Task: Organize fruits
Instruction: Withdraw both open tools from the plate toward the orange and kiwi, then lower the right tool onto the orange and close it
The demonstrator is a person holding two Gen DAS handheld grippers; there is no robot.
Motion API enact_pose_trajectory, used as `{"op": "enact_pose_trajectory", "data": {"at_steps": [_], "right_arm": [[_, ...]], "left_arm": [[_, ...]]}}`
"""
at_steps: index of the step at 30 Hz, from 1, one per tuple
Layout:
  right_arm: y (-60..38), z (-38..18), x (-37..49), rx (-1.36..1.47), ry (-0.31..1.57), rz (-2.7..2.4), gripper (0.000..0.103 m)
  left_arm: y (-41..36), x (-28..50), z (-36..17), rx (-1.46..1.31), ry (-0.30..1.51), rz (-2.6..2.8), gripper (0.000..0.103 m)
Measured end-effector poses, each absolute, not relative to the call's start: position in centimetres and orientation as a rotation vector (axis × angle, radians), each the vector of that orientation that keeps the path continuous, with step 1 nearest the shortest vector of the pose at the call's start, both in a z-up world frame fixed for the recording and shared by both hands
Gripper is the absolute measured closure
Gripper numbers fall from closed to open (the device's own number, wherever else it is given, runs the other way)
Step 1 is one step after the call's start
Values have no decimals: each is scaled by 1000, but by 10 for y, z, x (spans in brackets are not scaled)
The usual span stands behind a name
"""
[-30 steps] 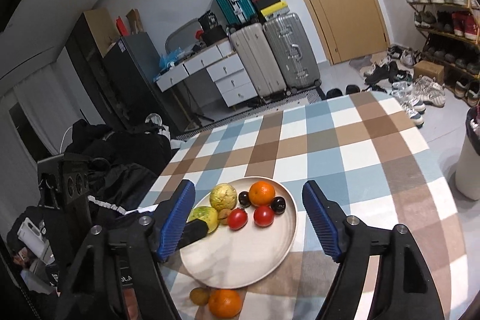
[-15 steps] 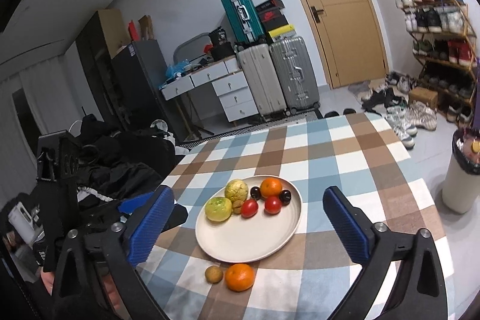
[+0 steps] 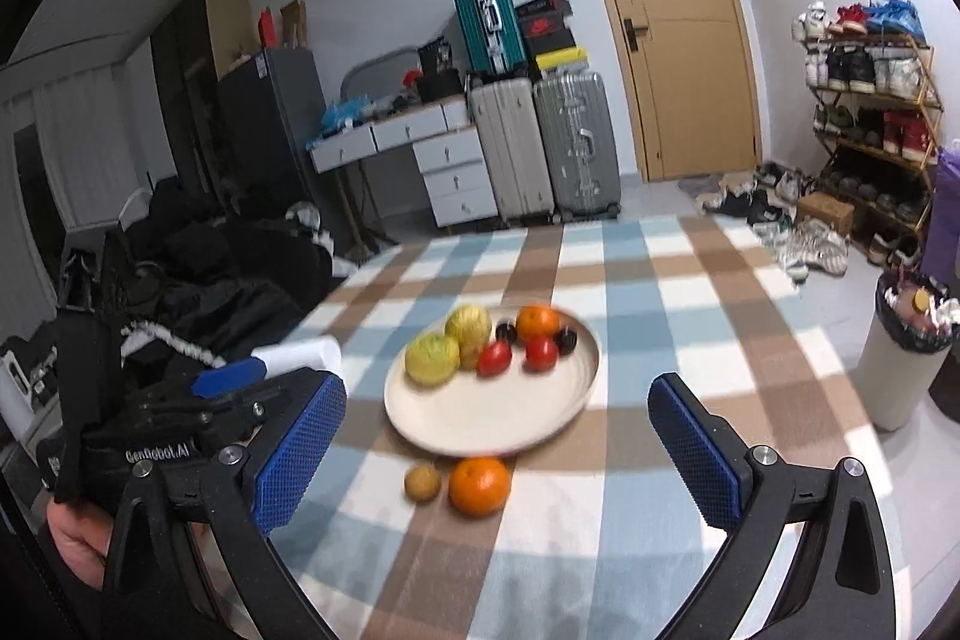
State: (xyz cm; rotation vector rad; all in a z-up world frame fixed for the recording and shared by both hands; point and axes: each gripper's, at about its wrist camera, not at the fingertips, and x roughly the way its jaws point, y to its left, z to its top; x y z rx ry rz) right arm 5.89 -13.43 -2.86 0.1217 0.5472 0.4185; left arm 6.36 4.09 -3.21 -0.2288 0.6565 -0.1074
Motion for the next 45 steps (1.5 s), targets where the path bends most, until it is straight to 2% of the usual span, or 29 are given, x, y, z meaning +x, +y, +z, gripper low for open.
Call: {"op": "enact_pose_trajectory", "data": {"at_steps": [11, 20, 26, 33, 39, 41, 45], "right_arm": [[-126, -92, 72, 148, 722, 424, 0], [-114, -117, 97, 204, 827, 466, 3], [-111, -127, 111, 245, 885, 483, 18], [-108, -134, 125, 290, 928, 520, 24], [-103, -136, 130, 283, 946, 536, 44], [-100, -137, 130, 279, 958, 548, 60], [-101, -139, 132, 285, 963, 548, 63]], "left_arm": [[60, 74, -97, -276, 772, -95, 1], [66, 88, -117, -285, 814, -95, 1], [66, 97, -124, -281, 836, -112, 1], [63, 105, -127, -305, 844, -166, 1], [56, 104, -129, -289, 844, -194, 1], [55, 104, -129, -290, 844, -195, 1], [58, 107, -131, -311, 854, -194, 1]]}}
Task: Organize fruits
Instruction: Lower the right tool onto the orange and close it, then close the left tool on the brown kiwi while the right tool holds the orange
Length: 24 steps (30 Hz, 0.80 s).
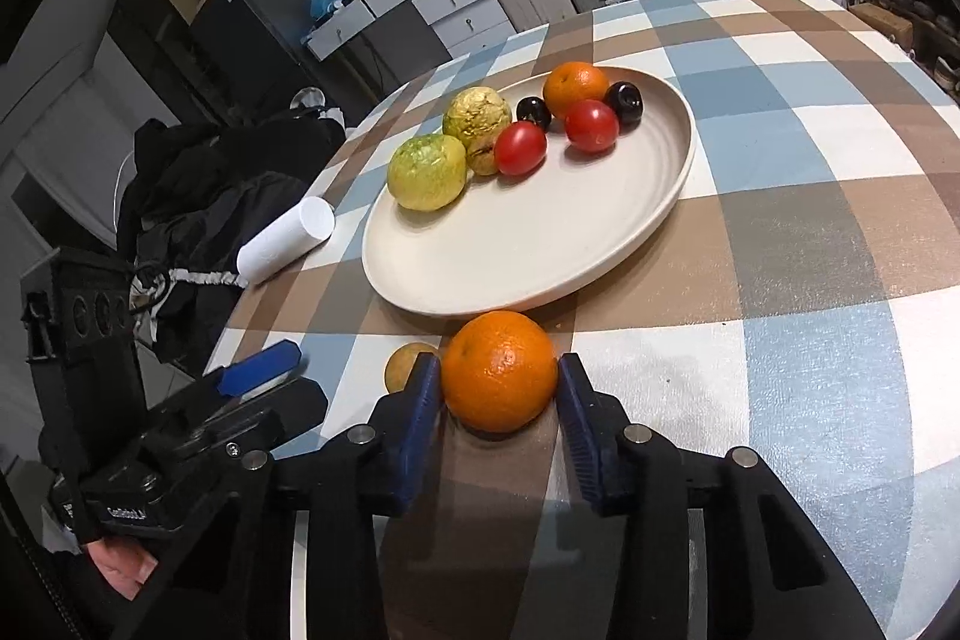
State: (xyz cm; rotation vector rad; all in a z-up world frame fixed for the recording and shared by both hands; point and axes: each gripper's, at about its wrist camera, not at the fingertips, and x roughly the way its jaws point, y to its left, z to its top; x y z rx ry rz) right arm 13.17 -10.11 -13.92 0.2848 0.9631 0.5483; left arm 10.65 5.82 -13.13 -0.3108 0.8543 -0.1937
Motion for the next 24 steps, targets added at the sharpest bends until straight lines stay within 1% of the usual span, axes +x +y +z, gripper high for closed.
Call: {"op": "enact_pose_trajectory", "data": {"at_steps": [8, 23, 24], "right_arm": [[-106, -134, 124, 267, 924, 544, 63], [-146, -122, 100, 264, 874, 490, 63], [-148, -121, 98, 267, 866, 487, 63]], "left_arm": [[54, 109, -130, -283, 856, -200, 1], [22, 136, -133, -201, 924, -274, 1], [20, 138, -133, -191, 930, -284, 3]]}}
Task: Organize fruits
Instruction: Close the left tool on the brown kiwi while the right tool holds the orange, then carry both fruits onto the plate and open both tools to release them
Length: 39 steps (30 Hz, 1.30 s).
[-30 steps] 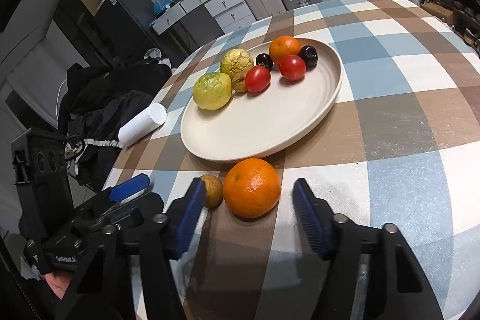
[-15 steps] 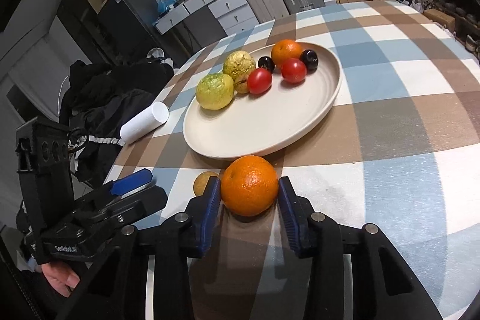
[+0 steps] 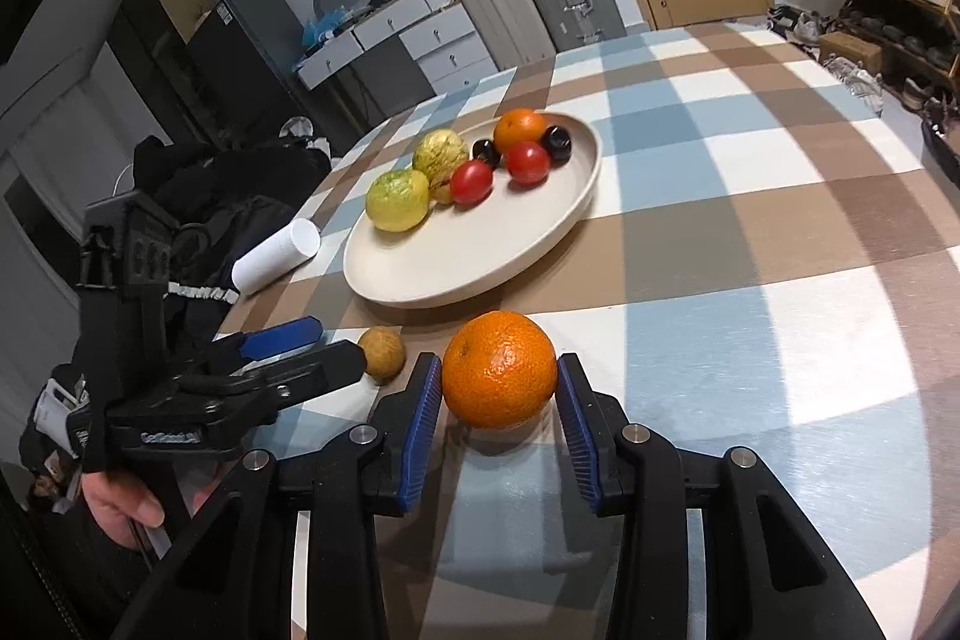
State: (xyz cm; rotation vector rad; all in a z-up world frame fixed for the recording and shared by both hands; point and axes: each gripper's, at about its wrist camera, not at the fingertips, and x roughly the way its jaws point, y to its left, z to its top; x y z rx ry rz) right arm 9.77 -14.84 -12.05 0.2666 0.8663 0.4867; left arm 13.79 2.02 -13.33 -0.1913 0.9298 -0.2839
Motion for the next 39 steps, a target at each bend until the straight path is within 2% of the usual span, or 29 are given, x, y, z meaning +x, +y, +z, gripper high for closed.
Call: {"op": "enact_pose_trajectory", "data": {"at_steps": [1, 3, 6, 8, 13, 16, 39], "right_arm": [[-150, -120, 96, 268, 861, 484, 63], [-153, -118, 93, 269, 853, 476, 63], [-157, -118, 91, 272, 850, 469, 63], [-158, -118, 88, 271, 849, 467, 63], [-158, -118, 88, 269, 847, 468, 63], [-158, -117, 85, 264, 840, 475, 63], [-155, -103, 87, 262, 794, 489, 63]], "left_arm": [[18, 139, -133, -181, 934, -292, 4], [16, 140, -134, -166, 936, -306, 19], [12, 144, -137, -160, 957, -339, 35], [12, 145, -138, -171, 965, -353, 40], [11, 144, -139, -175, 974, -395, 62], [13, 144, -139, -188, 975, -411, 79], [22, 136, -96, -228, 870, -452, 80]]}}
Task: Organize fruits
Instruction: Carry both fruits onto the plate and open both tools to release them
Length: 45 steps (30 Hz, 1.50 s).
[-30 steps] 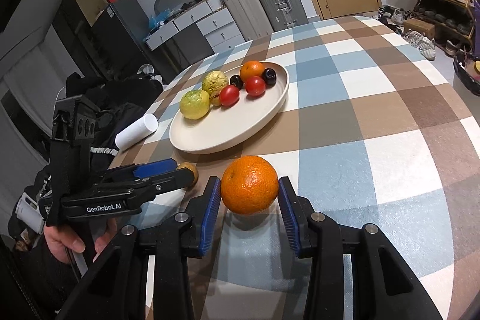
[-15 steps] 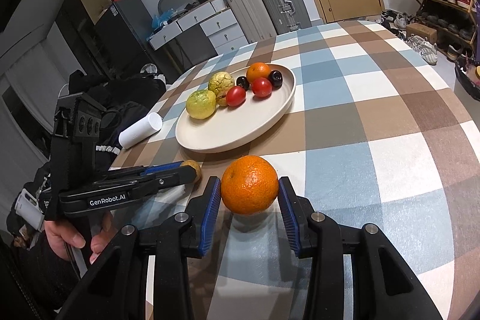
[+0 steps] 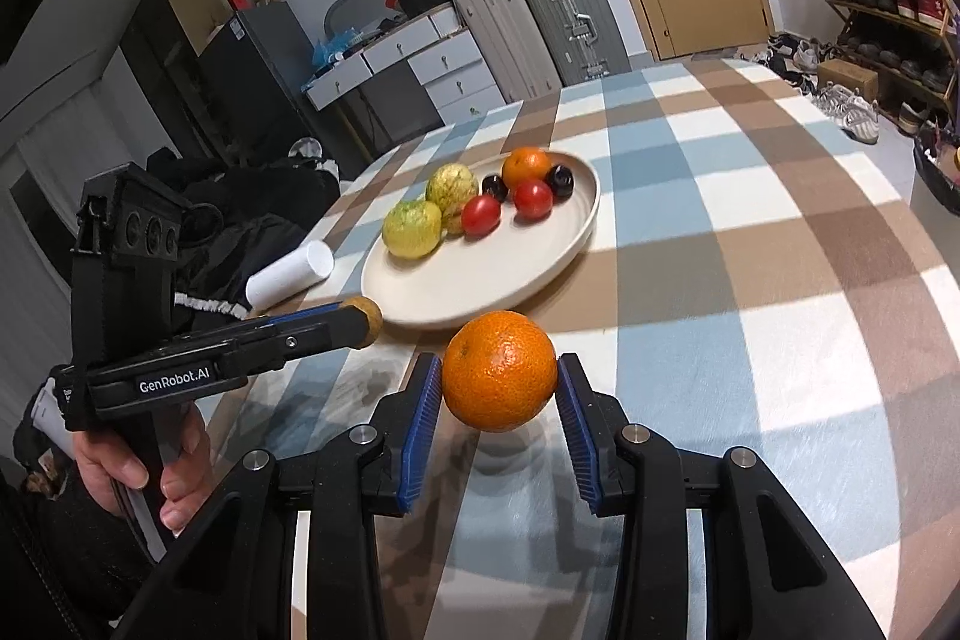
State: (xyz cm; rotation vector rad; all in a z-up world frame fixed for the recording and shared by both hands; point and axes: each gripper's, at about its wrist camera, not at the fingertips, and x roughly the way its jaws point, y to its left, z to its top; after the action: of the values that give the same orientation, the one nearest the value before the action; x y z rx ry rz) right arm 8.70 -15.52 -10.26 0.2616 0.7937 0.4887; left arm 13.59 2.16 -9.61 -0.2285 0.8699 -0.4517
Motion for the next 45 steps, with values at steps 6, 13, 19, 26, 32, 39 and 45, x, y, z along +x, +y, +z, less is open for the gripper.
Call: {"op": "enact_pose_trajectory", "data": {"at_steps": [6, 13, 19, 26, 32, 39, 45], "right_arm": [[-163, -90, 109, 280, 760, 491, 63], [-162, -79, 146, 303, 752, 522, 63], [-154, -79, 183, 303, 780, 558, 63], [-150, -66, 220, 270, 766, 551, 63], [-146, -78, 244, 256, 805, 536, 63], [-139, -101, 256, 237, 878, 526, 63], [-138, -108, 261, 228, 896, 514, 63]], "left_arm": [[13, 157, -86, -227, 850, -449, 80], [-1, 185, -91, -253, 858, -459, 80], [-5, 208, -96, -304, 861, -468, 80], [-15, 233, -108, -327, 880, -481, 79], [-25, 247, -120, -326, 912, -503, 79], [-33, 260, -130, -315, 932, -514, 79], [-33, 264, -133, -315, 937, -512, 79]]}}
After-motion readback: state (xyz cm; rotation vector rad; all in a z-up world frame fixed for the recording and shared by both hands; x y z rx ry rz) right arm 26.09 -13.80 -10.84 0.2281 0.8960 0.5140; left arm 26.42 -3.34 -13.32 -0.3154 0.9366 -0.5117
